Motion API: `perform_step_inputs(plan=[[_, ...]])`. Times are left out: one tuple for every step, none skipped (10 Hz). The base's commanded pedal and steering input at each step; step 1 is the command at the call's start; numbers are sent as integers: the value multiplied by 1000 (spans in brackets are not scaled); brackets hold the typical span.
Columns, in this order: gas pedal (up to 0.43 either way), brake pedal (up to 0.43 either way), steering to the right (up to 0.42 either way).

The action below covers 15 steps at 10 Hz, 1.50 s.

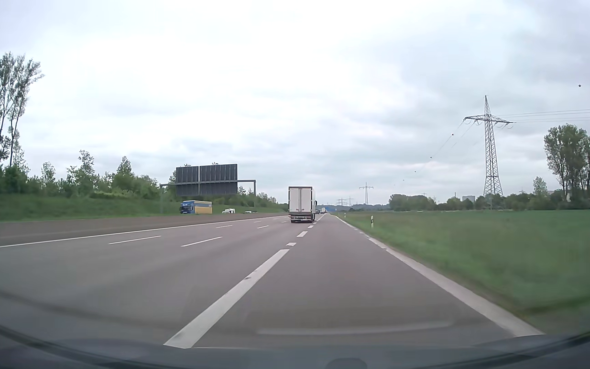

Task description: Follow the waypoints while adhering to traffic rules and regulations

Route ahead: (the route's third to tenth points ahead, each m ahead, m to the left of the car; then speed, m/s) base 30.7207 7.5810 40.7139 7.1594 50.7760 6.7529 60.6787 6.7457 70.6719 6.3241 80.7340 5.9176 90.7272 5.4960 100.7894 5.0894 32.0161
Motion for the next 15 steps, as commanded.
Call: perform_step_inputs(plan=[[0, 6, 0], [0, 12, 0], [0, 12, 0], [0, 12, 0], [0, 18, 0], [0, 18, 0], [0, 18, 0], [0, 18, 0], [0, 18, 0], [0, 18, 0], [0, 30, 0], [0, 73, 0], [0, 128, 0], [0, 146, 0], [0, 152, 0]])
